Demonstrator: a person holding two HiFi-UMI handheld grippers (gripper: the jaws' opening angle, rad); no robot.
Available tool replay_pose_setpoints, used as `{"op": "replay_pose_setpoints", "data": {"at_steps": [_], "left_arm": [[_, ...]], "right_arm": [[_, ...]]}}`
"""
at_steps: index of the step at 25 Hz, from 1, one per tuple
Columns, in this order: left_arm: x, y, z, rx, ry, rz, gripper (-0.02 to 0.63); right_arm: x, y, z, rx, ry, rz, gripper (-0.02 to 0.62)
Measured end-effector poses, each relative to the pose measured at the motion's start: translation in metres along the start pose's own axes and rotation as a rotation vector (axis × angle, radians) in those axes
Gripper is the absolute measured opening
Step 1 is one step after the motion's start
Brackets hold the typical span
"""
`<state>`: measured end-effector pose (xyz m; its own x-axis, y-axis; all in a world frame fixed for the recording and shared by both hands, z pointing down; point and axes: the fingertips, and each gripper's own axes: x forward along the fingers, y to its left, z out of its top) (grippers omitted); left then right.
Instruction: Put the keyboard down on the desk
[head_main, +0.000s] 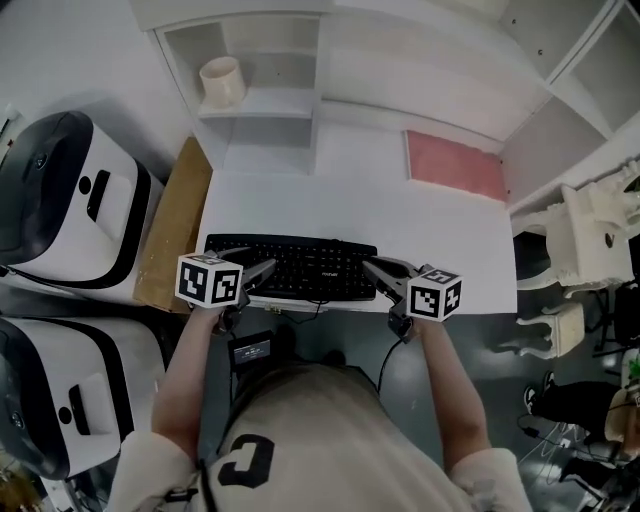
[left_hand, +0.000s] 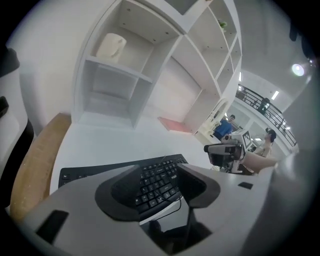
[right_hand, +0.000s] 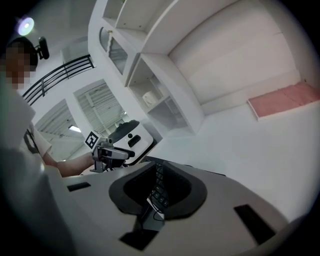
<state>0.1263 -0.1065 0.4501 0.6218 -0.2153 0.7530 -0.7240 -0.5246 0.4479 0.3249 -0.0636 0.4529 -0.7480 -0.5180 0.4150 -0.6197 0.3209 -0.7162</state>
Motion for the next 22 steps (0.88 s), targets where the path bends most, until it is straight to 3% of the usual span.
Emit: {"op": "replay_pose_setpoints", "data": {"at_steps": [3, 5, 12, 22], "left_arm": [[0.002, -0.023, 0.001, 0.042, -0.020, -0.022, 0.173], [0.002, -0.036, 0.002, 0.077, -0.040, -0.020, 0.018], [-0.008, -0.078, 0.002, 0.099, -0.088, -0.006, 0.014], [-0.031, -0.126, -0.019, 0.134, -0.101, -0.025, 0.014]], "right_arm": [[-0.005, 0.016, -0.001, -0.069, 0.017, -0.012, 0.048], [-0.008, 0.025, -0.002, -0.116, 0.021, -0.022, 0.041], [-0.009, 0.062, -0.005, -0.242, 0.020, 0.031, 0.028], [-0.008, 0.107, -0.031, -0.220, 0.032, 0.174, 0.025]]}}
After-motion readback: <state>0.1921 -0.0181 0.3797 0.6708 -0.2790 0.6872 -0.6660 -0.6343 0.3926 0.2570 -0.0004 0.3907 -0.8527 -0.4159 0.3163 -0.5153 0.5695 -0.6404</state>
